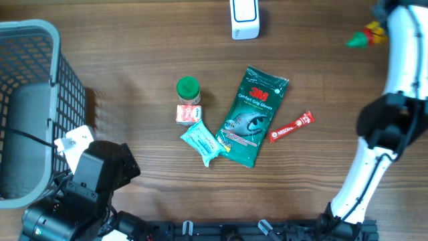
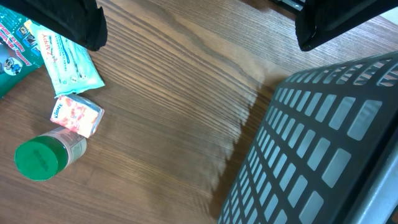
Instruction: Scan the item barcode
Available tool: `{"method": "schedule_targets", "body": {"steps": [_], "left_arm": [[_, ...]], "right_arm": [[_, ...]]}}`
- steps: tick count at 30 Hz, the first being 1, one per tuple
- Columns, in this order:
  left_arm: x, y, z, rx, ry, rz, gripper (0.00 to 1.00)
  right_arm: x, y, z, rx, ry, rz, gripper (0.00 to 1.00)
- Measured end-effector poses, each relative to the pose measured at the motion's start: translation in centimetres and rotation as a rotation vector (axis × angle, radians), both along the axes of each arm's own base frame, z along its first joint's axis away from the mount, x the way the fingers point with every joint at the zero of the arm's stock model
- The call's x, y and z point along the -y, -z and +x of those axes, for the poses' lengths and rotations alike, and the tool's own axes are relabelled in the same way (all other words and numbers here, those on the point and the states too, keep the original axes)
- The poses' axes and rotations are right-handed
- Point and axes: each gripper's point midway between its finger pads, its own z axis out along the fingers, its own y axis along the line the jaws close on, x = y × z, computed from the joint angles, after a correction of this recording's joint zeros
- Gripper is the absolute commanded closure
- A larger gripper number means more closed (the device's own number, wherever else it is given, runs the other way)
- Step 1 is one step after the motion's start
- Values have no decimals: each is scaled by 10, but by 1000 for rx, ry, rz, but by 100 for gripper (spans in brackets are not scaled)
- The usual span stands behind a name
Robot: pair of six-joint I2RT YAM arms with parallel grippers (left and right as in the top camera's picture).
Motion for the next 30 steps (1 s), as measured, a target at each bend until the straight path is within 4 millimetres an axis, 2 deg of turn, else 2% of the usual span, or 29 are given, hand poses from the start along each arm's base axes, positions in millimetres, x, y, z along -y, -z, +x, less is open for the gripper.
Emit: {"method": "schedule_targets", "body": {"steps": [2,5,10,12,15,23,27,30], "left_arm": [[0,0,0,0,0,0,0],[0,0,0,0,0,0,0],[0,0,0,0,0,0,0],[0,0,0,0,0,0,0],[0,0,0,0,0,0,0],[0,0,0,0,0,0,0],[0,0,0,0,0,0,0],[0,0,0,0,0,0,0]], "right_arm": [[48,17,-28,-34,110,17,68],[95,38,-62,-68,224,38,68],[147,83,-115,-126,368,86,67],[161,99,-136,-153,416,106,67],[181,111,-163,-175,478,126,67],[234,112,-233,-170,642,141,67],[249,112,-259,-177,687,141,63],[253,116,-264,-197,678,135,60]]}}
